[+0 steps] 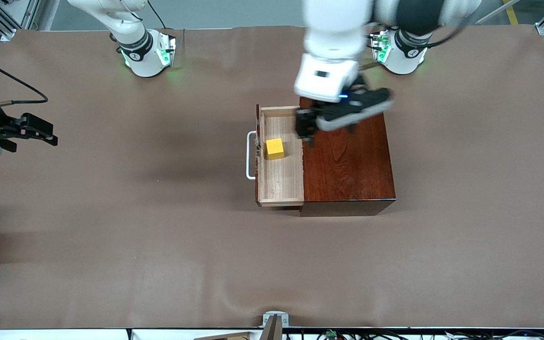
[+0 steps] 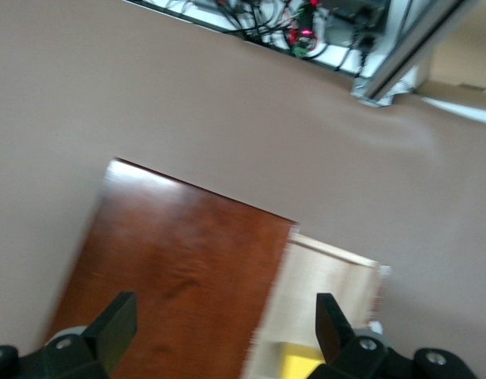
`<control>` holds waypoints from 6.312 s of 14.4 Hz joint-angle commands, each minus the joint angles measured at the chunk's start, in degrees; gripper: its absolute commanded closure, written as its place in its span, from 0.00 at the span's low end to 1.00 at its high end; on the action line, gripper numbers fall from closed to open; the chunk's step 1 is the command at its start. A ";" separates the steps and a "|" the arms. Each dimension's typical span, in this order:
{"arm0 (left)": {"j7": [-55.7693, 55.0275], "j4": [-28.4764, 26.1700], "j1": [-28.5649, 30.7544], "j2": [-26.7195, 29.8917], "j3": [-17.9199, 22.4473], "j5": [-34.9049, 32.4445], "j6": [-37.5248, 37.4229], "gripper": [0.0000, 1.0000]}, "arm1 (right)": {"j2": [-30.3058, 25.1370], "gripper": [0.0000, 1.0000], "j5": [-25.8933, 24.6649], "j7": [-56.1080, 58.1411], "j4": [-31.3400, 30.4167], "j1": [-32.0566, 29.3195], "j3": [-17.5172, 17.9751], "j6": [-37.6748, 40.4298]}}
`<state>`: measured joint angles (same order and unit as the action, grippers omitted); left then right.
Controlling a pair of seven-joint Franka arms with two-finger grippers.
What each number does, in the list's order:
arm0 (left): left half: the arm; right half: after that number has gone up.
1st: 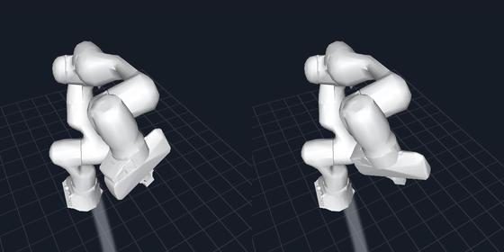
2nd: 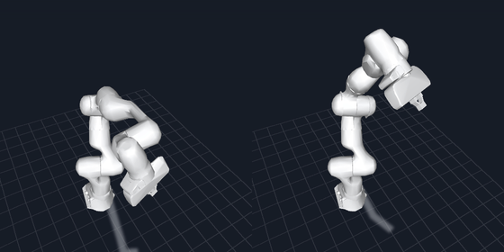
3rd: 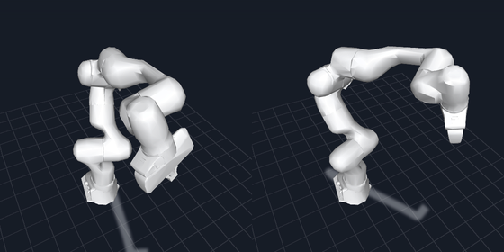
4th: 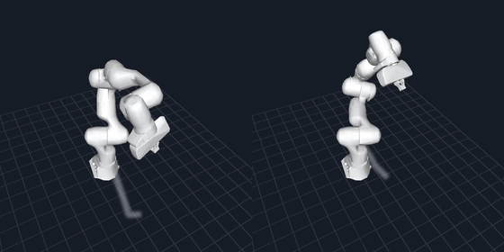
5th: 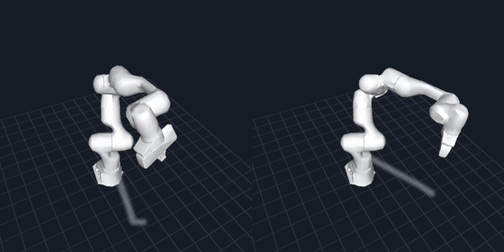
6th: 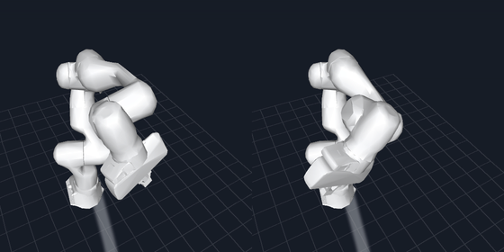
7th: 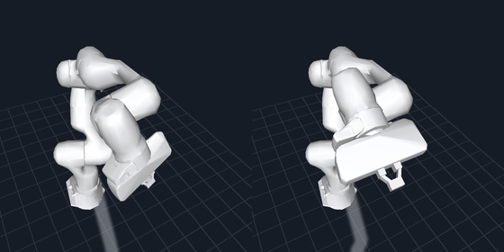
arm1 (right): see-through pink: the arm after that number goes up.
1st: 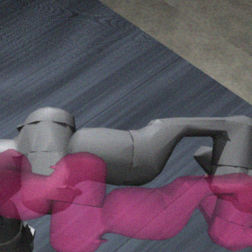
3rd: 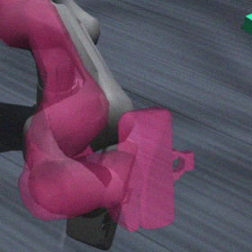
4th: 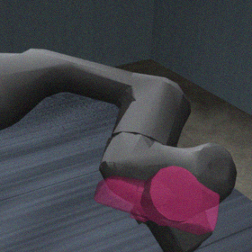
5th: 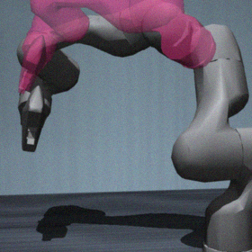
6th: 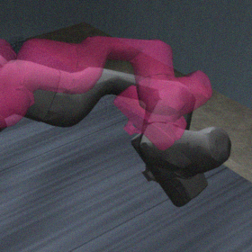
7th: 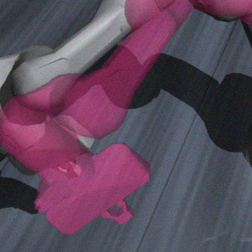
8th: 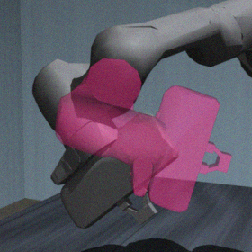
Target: Open drawer, take yellow block, close drawer
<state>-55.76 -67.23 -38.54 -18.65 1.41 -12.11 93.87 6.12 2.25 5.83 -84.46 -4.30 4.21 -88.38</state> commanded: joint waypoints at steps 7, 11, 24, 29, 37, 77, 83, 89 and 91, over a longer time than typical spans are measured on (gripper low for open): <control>26.72 -7.90 19.28 10.29 -0.79 3.23 -8.79 0.00 | 0.30 0.00 2.05 -35.87 0.79 7.81 0.63 1.72; 34.75 -13.44 24.29 15.39 -0.79 3.23 -8.71 0.00 | 0.91 0.00 8.90 -42.63 0.70 8.69 0.63 1.81; 45.21 -18.74 31.07 22.61 -0.88 10.08 -8.18 0.00 | 5.21 0.00 9.27 -86.84 0.87 27.14 0.54 -4.25; 46.35 -19.34 31.16 22.78 -1.85 9.91 -8.97 0.00 | 8.73 0.00 8.39 -101.78 0.87 33.73 0.54 -9.17; 46.18 -22.50 38.25 24.45 -10.79 9.82 -8.88 0.00 | 15.06 0.00 8.04 -117.08 0.96 40.15 0.54 -15.75; 44.69 -22.86 38.02 24.37 -11.96 10.00 -8.79 0.00 | 28.42 1.00 -0.75 -125.63 7.37 46.32 0.19 -21.06; 39.15 -22.69 37.75 22.96 -17.92 10.08 -8.88 0.00 | 28.07 1.00 -0.58 -115.19 14.75 42.72 0.45 -11.13; 28.62 -18.82 37.40 17.79 -24.77 9.82 -8.79 0.00 | 25.00 1.00 -0.40 -101.13 14.76 37.01 0.28 -7.42; 24.49 -18.64 37.31 16.11 -27.59 10.00 -8.10 0.00 | 24.91 1.00 -0.40 -94.99 14.59 34.46 0.28 -7.16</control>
<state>-27.66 -88.15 -1.26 0.03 -23.69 -2.94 85.55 31.87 2.02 -94.39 -69.32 32.62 3.80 -96.32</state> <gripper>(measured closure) 0.000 0.436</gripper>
